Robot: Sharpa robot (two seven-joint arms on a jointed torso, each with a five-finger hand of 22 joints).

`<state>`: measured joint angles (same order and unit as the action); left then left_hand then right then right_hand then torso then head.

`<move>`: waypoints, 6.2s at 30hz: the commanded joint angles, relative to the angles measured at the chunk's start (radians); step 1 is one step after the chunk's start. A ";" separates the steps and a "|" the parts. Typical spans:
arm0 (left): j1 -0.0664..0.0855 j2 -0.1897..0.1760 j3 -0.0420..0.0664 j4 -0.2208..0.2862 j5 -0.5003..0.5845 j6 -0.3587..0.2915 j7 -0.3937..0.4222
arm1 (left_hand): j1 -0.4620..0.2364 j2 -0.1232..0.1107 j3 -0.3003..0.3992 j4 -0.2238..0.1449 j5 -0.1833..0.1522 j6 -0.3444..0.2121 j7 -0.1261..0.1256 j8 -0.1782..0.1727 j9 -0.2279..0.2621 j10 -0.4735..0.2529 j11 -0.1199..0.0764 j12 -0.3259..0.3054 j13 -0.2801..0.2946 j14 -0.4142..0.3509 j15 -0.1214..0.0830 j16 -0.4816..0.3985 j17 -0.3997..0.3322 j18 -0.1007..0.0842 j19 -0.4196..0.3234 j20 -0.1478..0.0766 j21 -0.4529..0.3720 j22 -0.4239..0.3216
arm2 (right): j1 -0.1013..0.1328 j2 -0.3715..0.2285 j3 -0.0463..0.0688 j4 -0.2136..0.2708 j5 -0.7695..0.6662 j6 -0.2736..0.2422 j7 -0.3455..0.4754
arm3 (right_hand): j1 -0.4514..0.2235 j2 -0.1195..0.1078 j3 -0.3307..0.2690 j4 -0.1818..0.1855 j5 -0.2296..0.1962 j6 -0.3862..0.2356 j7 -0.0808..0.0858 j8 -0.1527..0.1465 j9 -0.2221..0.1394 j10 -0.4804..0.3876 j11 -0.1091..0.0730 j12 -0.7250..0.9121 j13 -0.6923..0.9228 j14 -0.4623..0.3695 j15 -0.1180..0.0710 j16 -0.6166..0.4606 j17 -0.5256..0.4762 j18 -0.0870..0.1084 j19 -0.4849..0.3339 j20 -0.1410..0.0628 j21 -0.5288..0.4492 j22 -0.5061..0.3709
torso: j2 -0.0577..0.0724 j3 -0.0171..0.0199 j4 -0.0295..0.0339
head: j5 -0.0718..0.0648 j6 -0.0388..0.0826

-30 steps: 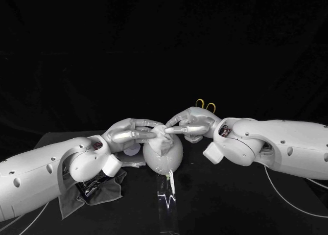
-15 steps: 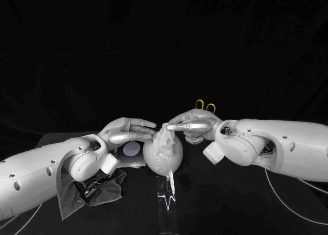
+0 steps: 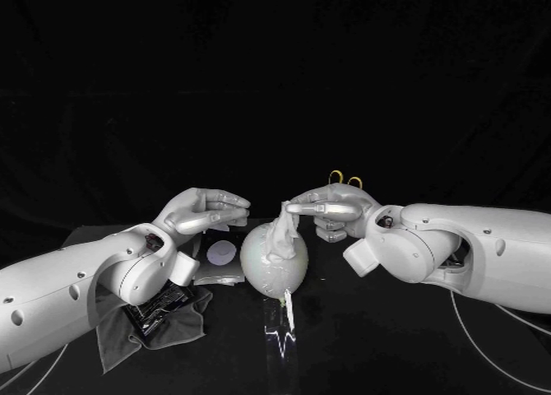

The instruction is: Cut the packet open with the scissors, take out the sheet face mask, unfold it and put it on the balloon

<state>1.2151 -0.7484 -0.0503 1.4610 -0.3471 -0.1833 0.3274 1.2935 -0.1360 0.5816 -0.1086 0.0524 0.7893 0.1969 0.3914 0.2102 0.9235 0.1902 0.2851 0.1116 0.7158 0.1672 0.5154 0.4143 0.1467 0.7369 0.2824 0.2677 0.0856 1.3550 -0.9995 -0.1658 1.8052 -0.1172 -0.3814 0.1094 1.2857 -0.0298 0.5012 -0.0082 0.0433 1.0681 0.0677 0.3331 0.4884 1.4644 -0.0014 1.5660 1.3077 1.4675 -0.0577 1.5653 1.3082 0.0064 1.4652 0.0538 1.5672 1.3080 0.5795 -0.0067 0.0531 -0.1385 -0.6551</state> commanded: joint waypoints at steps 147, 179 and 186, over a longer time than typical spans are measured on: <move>0.026 0.050 0.016 0.061 0.197 -0.073 -0.048 | 0.038 -0.014 0.175 0.121 0.000 0.192 -0.107 0.093 0.254 0.332 -0.185 0.462 0.376 0.829 -0.224 1.025 1.057 -0.014 0.494 -0.241 0.986 0.791 | 0.014 0.009 0.012 -0.051 0.007 -0.086 0.102 | -0.010 0.012 0.031 -0.007 0.005 -0.027 0.001 0.047 0.074 0.106 -0.003 0.005 0.263 0.103 -0.005 0.005 0.263 -0.006 0.106 -0.005 0.004 0.263 | 0.001 0.0005 -0.0001 | 0.007 0.004; 0.026 0.016 0.016 0.057 0.230 -0.112 -0.038 | 0.034 -0.015 0.181 0.117 0.000 0.192 -0.108 0.095 0.259 0.333 -0.185 0.462 0.378 0.830 -0.224 1.026 1.059 -0.015 0.497 -0.241 0.989 0.797 | 0.081 0.026 0.018 -0.175 0.013 -0.106 0.118 | -0.009 0.011 0.034 -0.010 0.005 -0.029 0.001 0.050 0.077 0.106 -0.003 0.005 0.263 0.103 -0.005 0.005 0.263 -0.006 0.106 -0.005 0.004 0.263 | 0.000 0.0001 -0.0001 | 0.000 0.010; 0.026 0.012 0.016 0.061 0.250 -0.134 -0.031 | 0.031 -0.015 0.185 0.115 0.000 0.192 -0.108 0.095 0.261 0.334 -0.186 0.463 0.378 0.829 -0.224 1.025 1.057 -0.015 0.497 -0.241 0.990 0.797 | 0.087 0.030 0.019 -0.192 0.001 -0.098 0.116 | -0.009 0.010 0.035 -0.012 0.005 -0.031 0.001 0.052 0.079 0.106 -0.003 0.005 0.263 0.103 -0.005 0.005 0.263 -0.006 0.106 -0.006 0.004 0.263 | 0.000 0.0007 0.0011 | -0.003 0.014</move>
<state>1.2399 -0.7371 -0.0356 1.5192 -0.1186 -0.2984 0.2772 1.3284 -0.1581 0.7633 0.0056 0.0448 0.9816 0.0842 0.4823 0.3016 1.2445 0.0072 0.7462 0.4893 1.4659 -0.0520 1.5380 1.3080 0.1382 1.2276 0.0375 1.2536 0.8817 1.4411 -0.9709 -0.1482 1.6152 -0.1008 -0.4881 0.2107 1.2739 -0.0234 0.5284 -0.0193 0.0459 1.0335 0.0697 0.3701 0.5166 1.4627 0.0004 1.5675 1.3081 1.4667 -0.0569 1.5667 1.3076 0.0064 1.4635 0.0520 1.5665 1.3074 0.5794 -0.0064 0.0536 -0.1406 -0.6417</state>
